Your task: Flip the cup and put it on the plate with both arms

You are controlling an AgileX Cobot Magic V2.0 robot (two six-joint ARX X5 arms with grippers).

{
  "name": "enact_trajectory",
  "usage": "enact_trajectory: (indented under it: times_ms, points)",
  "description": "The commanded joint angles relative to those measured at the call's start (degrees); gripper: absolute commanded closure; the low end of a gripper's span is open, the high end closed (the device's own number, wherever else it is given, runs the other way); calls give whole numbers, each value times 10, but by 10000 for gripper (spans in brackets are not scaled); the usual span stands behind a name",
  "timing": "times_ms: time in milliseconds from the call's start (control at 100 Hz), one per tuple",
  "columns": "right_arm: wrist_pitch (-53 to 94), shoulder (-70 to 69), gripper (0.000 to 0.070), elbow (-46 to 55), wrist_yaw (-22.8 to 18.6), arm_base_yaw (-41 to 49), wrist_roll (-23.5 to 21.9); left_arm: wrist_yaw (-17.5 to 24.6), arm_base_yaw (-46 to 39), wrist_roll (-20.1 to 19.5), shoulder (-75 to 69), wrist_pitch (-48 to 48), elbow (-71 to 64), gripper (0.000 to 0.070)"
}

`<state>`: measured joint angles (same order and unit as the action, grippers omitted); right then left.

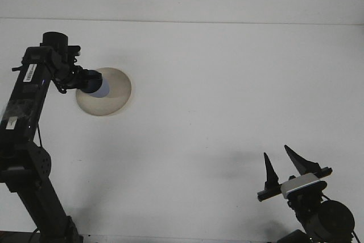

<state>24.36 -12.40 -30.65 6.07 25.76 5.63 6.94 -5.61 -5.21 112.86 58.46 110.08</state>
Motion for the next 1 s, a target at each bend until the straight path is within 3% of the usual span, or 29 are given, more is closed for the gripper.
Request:
enact_trajectory:
  times_ms: [0,320,360,450,500,790,990]
  points:
    - [-5,0,323,-4,0,1,2,0,-1,-11,22,-5,12,686]
    - [-3,0,323,-4,0,1,2,-17,-1,-18,52,-19,12,665]
    - [-3,0,323,-4,0,1,2,-16,-1,-19,52,-21,12,582]
    - [-3,0,323,-4,0,1,2,-14,-1,-18,52,-33,12,278]
    - [-3,0,323,-4,0,1,2,-5,-1,-18,51,-42,13,207]
    - [-3,0,323,-4,0,1,2,8,-1,-10,33,13,125,205]
    - [-3,0,323,-4,1,1,2,8,-1,-5,-57,43,145,208]
